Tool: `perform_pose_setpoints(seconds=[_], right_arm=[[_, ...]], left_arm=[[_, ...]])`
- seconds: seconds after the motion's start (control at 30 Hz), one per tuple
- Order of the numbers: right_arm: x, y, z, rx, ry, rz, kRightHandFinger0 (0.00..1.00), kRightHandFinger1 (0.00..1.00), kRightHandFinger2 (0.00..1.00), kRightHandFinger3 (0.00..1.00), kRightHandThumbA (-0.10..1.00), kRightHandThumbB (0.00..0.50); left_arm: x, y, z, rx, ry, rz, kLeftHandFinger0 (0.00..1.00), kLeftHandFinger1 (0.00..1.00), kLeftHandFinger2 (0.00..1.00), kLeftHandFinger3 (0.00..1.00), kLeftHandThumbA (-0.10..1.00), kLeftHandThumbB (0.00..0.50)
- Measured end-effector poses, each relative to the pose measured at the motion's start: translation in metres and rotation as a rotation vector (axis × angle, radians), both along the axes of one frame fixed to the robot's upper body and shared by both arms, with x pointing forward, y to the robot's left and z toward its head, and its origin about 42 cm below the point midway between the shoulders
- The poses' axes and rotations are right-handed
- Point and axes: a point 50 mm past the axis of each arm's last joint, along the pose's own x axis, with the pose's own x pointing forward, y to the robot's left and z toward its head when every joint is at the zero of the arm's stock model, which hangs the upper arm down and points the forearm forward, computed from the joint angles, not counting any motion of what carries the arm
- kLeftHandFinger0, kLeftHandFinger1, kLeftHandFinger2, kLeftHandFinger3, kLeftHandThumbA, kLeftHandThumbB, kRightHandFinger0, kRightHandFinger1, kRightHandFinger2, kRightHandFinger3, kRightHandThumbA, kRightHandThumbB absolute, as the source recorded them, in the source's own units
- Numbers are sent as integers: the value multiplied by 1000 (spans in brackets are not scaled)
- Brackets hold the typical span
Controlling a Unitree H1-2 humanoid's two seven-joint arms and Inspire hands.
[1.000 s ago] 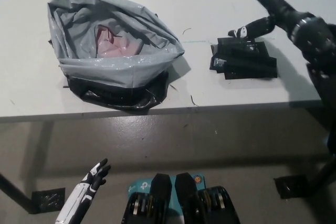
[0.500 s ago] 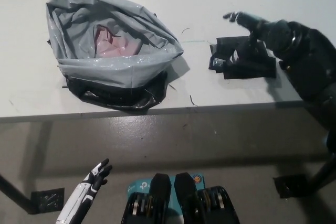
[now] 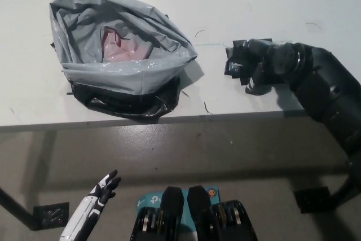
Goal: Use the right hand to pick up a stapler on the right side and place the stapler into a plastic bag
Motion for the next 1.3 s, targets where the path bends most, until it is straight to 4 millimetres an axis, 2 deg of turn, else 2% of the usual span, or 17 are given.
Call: perform_pose_setpoints(seconds=[0.17, 0.2, 0.3, 0.37, 0.4, 0.43, 0.47, 0.53, 0.63, 0.8, 0.9, 0.93, 1.0, 1.1, 1.2, 1.23, 1.3], right_arm=[[1, -5, -3, -25, -6, -8, 1000, 1000, 1000, 1000, 916, 348], [1, -6, -3, -25, -8, -13, 741, 792, 881, 1000, 759, 251], [2, -11, -5, -28, -20, -30, 1000, 1000, 1000, 1000, 675, 218], [2, -13, -7, -30, -31, -32, 1000, 1000, 1000, 1000, 596, 175], [2, -14, -8, -31, -41, -36, 983, 958, 941, 989, 589, 174], [3, -15, -8, -31, -50, -38, 772, 813, 841, 943, 578, 167], [3, -15, -8, -28, -65, -41, 914, 919, 908, 944, 587, 166], [3, -16, -7, -22, -86, -45, 1000, 979, 948, 949, 599, 167], [3, -16, -7, -15, -115, -49, 860, 839, 849, 945, 625, 175], [4, -17, -6, -5, -146, -55, 873, 833, 810, 880, 651, 195], [4, -17, -5, 1, -153, -59, 532, 491, 491, 623, 643, 192], [4, -18, -5, 4, -156, -61, 389, 419, 462, 653, 648, 193], [4, -18, -5, 8, -163, -66, 385, 454, 507, 651, 654, 189], [5, -19, -5, 18, -169, -69, 13, 133, 240, 319, 602, 178], [4, -22, -8, 38, -164, -73, 0, 61, 191, 221, 559, 183], [4, -22, -9, 53, -164, -77, 71, 213, 380, 286, 548, 175], [4, -23, -9, 100, -160, -96, 134, 327, 471, 334, 532, 163]], left_arm=[[1, 0, 1, 0, -3, -1, 1000, 1000, 1000, 1000, 1000, 239], [1, 0, 1, 0, -3, -1, 1000, 1000, 1000, 1000, 1000, 228], [1, 0, 1, 1, -4, -2, 1000, 1000, 1000, 1000, 1000, 231], [2, 0, 1, 1, -5, -2, 1000, 1000, 1000, 1000, 1000, 229], [2, 0, 2, 1, -7, -3, 1000, 1000, 1000, 1000, 1000, 224], [2, 0, 2, 1, -8, -2, 1000, 1000, 1000, 1000, 1000, 222], [3, 0, 2, 1, -8, -3, 1000, 1000, 1000, 1000, 1000, 216], [3, 0, 2, 2, -9, -3, 1000, 1000, 1000, 1000, 1000, 214], [3, 0, 2, 3, -9, -3, 1000, 1000, 1000, 1000, 1000, 222], [3, 0, 3, 3, -9, -3, 1000, 1000, 1000, 1000, 1000, 234], [4, 0, 3, 4, -11, -4, 1000, 1000, 1000, 1000, 1000, 240], [4, 0, 3, 4, -12, -4, 1000, 1000, 1000, 1000, 1000, 235], [4, 0, 3, 6, -12, -4, 1000, 1000, 1000, 1000, 1000, 239], [4, 1, 4, 8, -12, -5, 1000, 1000, 1000, 1000, 1000, 239], [4, 1, 4, 9, -12, -5, 1000, 1000, 1000, 1000, 1000, 239], [4, 1, 4, 9, -13, -5, 1000, 1000, 1000, 1000, 1000, 252], [4, 1, 4, 9, -12, -5, 1000, 1000, 1000, 1000, 1000, 249]])
